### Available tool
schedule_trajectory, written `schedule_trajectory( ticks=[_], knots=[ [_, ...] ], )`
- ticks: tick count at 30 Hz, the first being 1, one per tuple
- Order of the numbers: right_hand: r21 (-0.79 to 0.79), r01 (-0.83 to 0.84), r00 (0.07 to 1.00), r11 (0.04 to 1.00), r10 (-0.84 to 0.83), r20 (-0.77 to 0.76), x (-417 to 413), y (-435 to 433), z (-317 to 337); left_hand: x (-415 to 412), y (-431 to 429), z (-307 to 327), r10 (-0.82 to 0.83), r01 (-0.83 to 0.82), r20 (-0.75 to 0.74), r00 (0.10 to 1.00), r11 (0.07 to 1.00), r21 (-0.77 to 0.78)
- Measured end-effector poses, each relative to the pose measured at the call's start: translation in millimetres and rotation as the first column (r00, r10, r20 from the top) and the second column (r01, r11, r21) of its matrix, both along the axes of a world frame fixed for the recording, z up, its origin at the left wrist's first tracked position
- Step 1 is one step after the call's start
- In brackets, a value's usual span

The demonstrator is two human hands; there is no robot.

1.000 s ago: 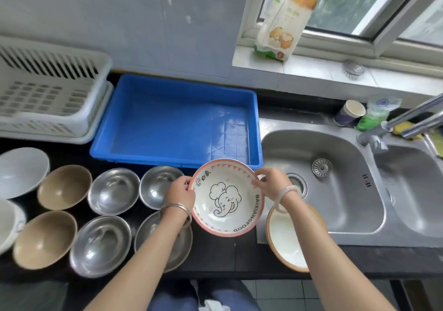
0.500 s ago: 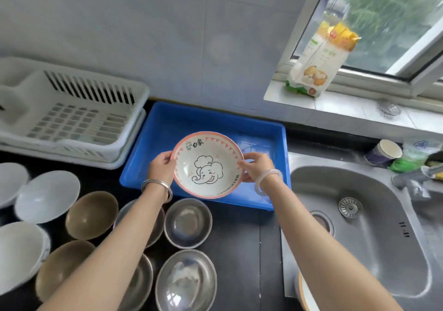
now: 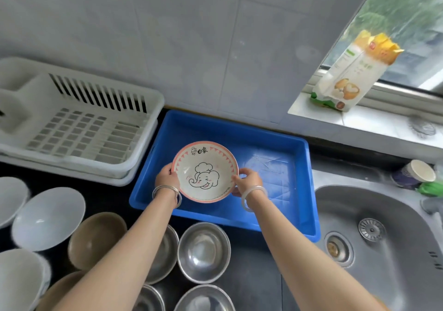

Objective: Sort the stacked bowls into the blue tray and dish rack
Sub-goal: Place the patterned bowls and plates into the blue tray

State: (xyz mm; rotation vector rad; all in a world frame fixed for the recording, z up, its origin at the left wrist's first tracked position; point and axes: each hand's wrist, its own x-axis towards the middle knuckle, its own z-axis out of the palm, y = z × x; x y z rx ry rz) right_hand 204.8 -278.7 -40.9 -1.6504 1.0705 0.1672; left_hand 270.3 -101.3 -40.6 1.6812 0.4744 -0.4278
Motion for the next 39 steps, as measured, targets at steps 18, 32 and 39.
schedule_trajectory(
  ticks=[18,32,39],
  knots=[
    [0.551,0.258,0.906,0.794,-0.397,0.147,12.6,32.8,5.2,10.8,9.3,-14.7,0.222,-0.318,-0.281,0.934,0.874,-0.367],
    [0.544,0.308,0.879,0.781,-0.452,0.151,46.7,47.4,-1.5,36.8,8.7,-22.8,0.218,-0.298,-0.233,0.948,0.869,-0.396],
    [0.503,0.176,0.945,0.846,-0.288,0.155,40.9,46.1,-0.4,28.5,3.2,-19.9,0.085,-0.092,-0.078,0.993,0.991,-0.100]
  ],
)
